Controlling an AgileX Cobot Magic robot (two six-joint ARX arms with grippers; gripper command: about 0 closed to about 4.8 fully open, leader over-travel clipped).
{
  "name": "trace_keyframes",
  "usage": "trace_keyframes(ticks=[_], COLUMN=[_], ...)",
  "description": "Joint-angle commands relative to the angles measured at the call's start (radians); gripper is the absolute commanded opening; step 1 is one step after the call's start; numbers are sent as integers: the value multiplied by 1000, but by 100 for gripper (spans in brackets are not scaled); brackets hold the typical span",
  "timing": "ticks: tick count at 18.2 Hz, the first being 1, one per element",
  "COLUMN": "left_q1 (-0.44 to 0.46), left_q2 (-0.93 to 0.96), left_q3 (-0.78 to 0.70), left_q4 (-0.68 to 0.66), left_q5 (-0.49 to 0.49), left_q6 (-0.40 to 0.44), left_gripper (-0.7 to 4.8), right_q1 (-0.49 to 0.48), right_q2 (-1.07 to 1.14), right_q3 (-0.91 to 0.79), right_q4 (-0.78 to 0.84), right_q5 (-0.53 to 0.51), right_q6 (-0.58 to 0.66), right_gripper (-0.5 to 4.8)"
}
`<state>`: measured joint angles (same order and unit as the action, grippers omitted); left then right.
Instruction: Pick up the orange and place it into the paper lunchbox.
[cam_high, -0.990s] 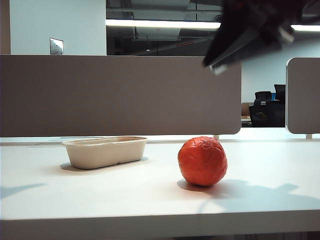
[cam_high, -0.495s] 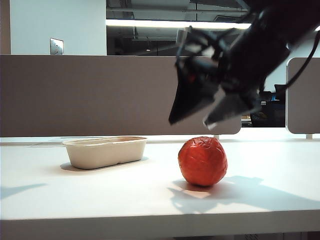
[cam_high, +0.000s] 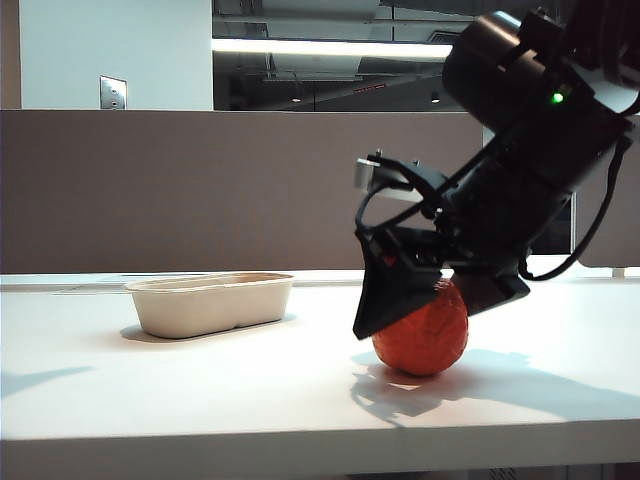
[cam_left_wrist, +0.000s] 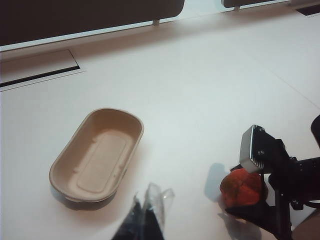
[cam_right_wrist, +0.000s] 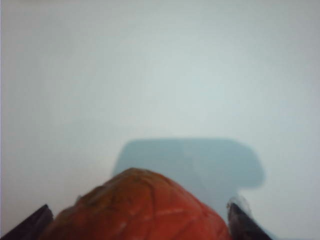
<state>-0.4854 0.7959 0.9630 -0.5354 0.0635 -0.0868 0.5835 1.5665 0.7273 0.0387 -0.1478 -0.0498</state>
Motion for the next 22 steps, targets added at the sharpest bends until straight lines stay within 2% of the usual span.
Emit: trace_keyframes(ticks=[1, 2, 3, 5, 6, 10, 11, 12, 14, 15, 16, 17, 18, 19, 20, 22], left_q1=[1, 1, 1, 1, 1, 1, 1, 1, 1, 1, 1, 1, 1, 1, 1, 1], left_q2=[-2, -2, -2, -2, -3, -9, -11, -13, -15, -15, -15, -16, -16, -33, -66, -106], left_q3=[4, 4, 4, 4, 4, 5, 5, 5, 5, 5, 5, 5, 6, 6, 6, 3], left_q4=[13, 13, 13, 10, -11, -39, -39, -39, -39, -39, -40, -39, -39, -57, -59, -63], left_q5=[0, 0, 0, 1, 0, 0, 0, 0, 0, -1, -15, -19, -19, -19, -20, -43], left_q6=[1, 1, 1, 1, 1, 1, 1, 1, 1, 0, 0, 1, 0, 1, 1, 1], left_gripper=[-5, -5, -5, -5, -5, -5, -5, -5, -5, -5, -5, -5, -5, -5, -5, -5], right_q1=[0, 0, 0, 0, 1, 2, 3, 16, 26, 40, 89, 80, 74, 4, -8, -13], right_q2=[0, -1, -2, -26, -45, 72, 131, 338, 423, 532, 705, 563, 512, 178, 66, -45], right_q3=[3, 6, 10, 11, 45, 286, 368, 607, 690, 789, 897, 895, 895, 895, 893, 876], right_q4=[15, 15, 20, 73, 216, 228, 228, 228, 230, 233, 168, 115, 50, -641, -795, -891], right_q5=[-4, -3, -3, -8, -11, -57, -59, -98, -97, -103, -147, -127, -101, -33, 48, 103], right_q6=[-3, -3, -3, -3, -3, -3, -3, -3, -3, -3, -4, -5, -4, -7, -16, -52], right_gripper=[479, 307, 253, 252, 252, 252, 252, 252, 252, 256, 479, 479, 479, -1, -1, -1])
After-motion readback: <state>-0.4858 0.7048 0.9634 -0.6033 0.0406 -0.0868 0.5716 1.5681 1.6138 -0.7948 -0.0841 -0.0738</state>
